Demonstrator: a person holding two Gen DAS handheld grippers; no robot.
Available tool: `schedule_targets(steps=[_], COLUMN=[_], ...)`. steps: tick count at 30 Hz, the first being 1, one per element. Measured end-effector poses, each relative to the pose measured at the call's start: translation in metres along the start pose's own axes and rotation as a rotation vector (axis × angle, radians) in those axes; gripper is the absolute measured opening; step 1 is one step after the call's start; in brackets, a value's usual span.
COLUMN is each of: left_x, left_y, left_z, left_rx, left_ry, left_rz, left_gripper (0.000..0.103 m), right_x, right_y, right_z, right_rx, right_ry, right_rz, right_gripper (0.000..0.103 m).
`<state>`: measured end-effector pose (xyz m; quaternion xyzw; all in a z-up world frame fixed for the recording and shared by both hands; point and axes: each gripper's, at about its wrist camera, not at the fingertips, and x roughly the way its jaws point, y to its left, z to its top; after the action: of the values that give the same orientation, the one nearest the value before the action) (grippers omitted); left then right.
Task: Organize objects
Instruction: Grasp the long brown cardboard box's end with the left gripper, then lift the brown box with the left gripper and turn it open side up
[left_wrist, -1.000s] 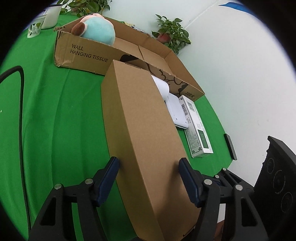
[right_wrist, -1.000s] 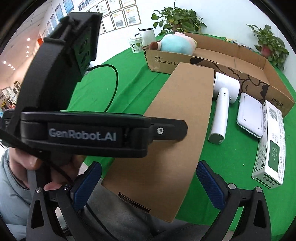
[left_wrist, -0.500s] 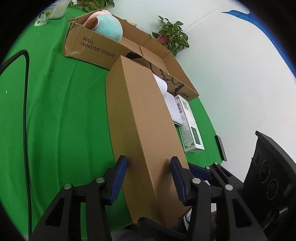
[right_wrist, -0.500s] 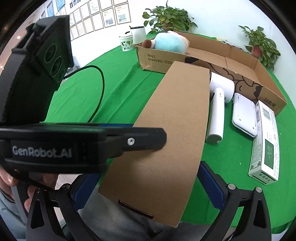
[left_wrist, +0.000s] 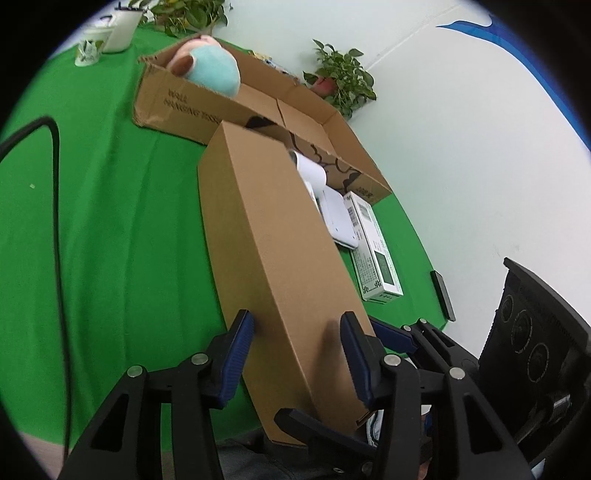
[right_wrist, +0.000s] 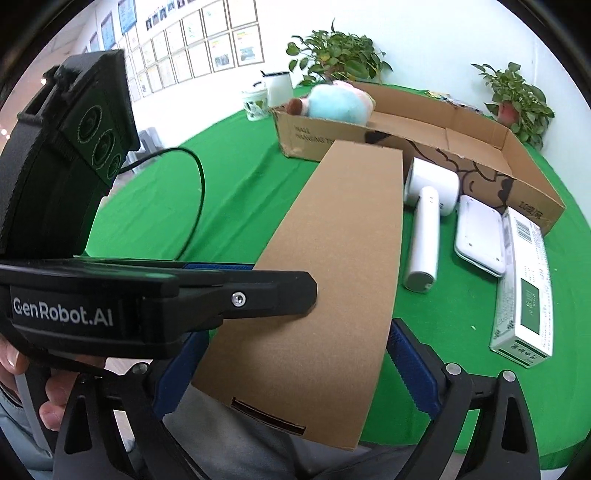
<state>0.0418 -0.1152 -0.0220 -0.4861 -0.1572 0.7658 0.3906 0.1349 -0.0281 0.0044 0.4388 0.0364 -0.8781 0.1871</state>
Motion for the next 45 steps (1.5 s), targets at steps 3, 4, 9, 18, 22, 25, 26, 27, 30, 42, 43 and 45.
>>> schedule_targets(steps=[3, 4, 9, 18, 22, 25, 26, 27, 30, 42, 43, 45], left_x=[-0.016, -0.021, -0.038, -0.009, 0.002, 0.006, 0.005, 0.004, -0.005, -0.001, 0.002, 0.009], left_y=[-0.003, -0.005, -0.011, -0.054, -0.059, -0.06, -0.061, -0.061, -0.058, -0.023, -0.024, -0.03], left_z=[0.002, 0.002, 0.007, 0.02, 0.019, 0.019, 0.018, 0.017, 0.014, 0.021, 0.023, 0.024], left_rx=[0.004, 0.006, 0.031, 0.147, 0.147, 0.145, 0.146, 0.143, 0.137, 0.024, 0.03, 0.045], left_ry=[-0.034, -0.046, -0.086, -0.055, -0.023, -0.02, -0.021, -0.025, -0.054, -0.045, -0.036, -0.019], left_rz=[0.046, 0.059, 0.111, 0.059, 0.024, 0.0, 0.003, 0.002, 0.006, -0.072, -0.081, -0.108], left_gripper=[0.047, 0.047, 0.046, 0.046, 0.046, 0.046, 0.046, 0.046, 0.046, 0.045, 0.045, 0.045], right_x=[-0.003, -0.002, 0.007, 0.023, 0.006, -0.013, -0.019, -0.024, -0.042, -0.045, -0.04, -0.031], right_y=[-0.001, -0.001, -0.014, -0.061, -0.072, -0.081, -0.084, -0.088, -0.089, -0.028, -0.023, -0.015], right_z=[0.003, 0.005, 0.006, -0.012, -0.018, -0.018, -0.018, -0.017, -0.014, 0.012, 0.012, 0.012], right_rx=[0.034, 0.044, 0.161, 0.378, 0.365, 0.319, 0.314, 0.307, 0.256, 0.019, 0.012, -0.007], right_ry=[-0.021, -0.026, -0.026, 0.02, -0.03, -0.082, -0.1, -0.113, -0.16, -0.151, -0.133, -0.104], right_rz=[0.081, 0.108, 0.306, 0.462, 0.398, 0.298, 0.277, 0.26, 0.209, 0.108, 0.097, 0.074], right_gripper=[0.095, 0.095, 0.095, 0.095, 0.098, 0.098, 0.098, 0.098, 0.098, 0.098, 0.098, 0.098])
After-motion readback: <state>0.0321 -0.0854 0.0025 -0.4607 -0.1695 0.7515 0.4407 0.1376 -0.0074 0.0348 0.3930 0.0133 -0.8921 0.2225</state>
